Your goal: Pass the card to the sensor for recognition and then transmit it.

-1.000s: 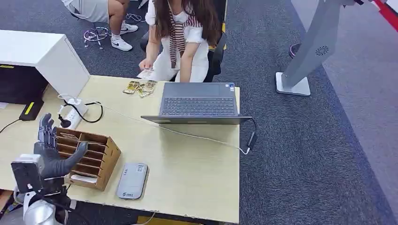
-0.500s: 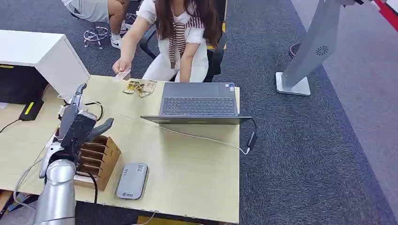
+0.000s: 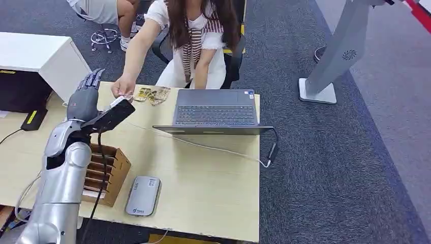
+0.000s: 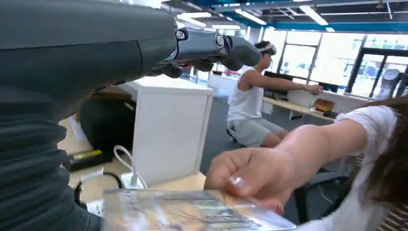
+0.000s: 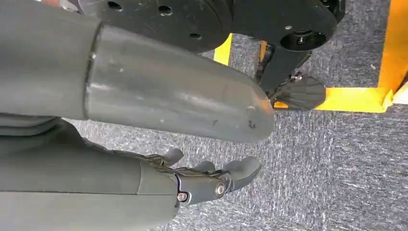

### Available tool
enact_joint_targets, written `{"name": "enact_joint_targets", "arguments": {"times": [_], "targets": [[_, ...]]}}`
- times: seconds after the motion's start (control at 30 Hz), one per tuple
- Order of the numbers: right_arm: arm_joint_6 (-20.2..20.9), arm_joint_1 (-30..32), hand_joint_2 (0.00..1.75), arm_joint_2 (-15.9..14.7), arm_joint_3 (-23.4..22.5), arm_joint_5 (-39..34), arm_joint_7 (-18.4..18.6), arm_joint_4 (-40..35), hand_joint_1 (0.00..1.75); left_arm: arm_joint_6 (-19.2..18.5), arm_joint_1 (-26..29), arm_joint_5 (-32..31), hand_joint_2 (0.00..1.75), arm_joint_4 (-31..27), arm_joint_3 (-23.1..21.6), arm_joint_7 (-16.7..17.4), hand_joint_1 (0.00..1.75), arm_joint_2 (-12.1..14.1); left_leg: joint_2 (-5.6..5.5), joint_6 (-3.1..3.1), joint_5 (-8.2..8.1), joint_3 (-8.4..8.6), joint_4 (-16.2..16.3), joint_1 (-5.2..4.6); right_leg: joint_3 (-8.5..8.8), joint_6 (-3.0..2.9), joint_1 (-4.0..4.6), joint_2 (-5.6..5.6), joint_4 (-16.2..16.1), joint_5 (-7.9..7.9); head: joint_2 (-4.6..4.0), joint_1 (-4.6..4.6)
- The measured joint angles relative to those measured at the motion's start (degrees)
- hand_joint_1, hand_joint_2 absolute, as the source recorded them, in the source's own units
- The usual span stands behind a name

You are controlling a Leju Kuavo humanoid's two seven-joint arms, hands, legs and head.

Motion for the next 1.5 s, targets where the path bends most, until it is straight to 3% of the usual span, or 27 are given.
{"name": "enact_joint_targets", "arguments": {"times": [0.53,0.83,0.87,1.5], "targets": [[1.14,-0.16,0.0,-0.59,1.07,4.2,1.95,0.07,0.0,3.92,-6.66,-21.92,1.75,5.3,-6.1,9.08,0.0,4.97,0.0,0.01,0.06,-0.05,0.0,0.0,-0.07,0.01,0.0,0.01,0.03,0.06,0.0,0.02],[1.27,-0.2,0.0,-0.66,1.2,4.33,1.99,0.09,0.0,4.29,-7.65,-22.85,1.75,6.95,-7.89,9.58,0.0,5.79,0.0,0.01,0.06,-0.06,0.0,0.0,-0.07,0.01,0.0,0.01,0.02,0.07,0.0,0.02],[1.27,-0.21,0.0,-0.66,1.2,4.33,1.97,0.09,0.0,4.29,-7.64,-22.85,1.75,7.0,-7.98,9.56,1.75,5.88,0.0,0.01,0.06,-0.06,0.0,0.0,-0.07,0.01,0.0,0.01,0.03,0.07,0.0,0.02],[1.6,-0.23,0.0,-0.66,1.2,4.48,1.62,0.09,0.0,4.33,-7.61,-22.76,1.75,7.24,-8.48,9.36,1.75,6.17,0.0,0.01,0.06,-0.07,0.0,0.0,-0.07,0.01,0.0,0.01,0.03,0.07,0.0,0.02]]}}
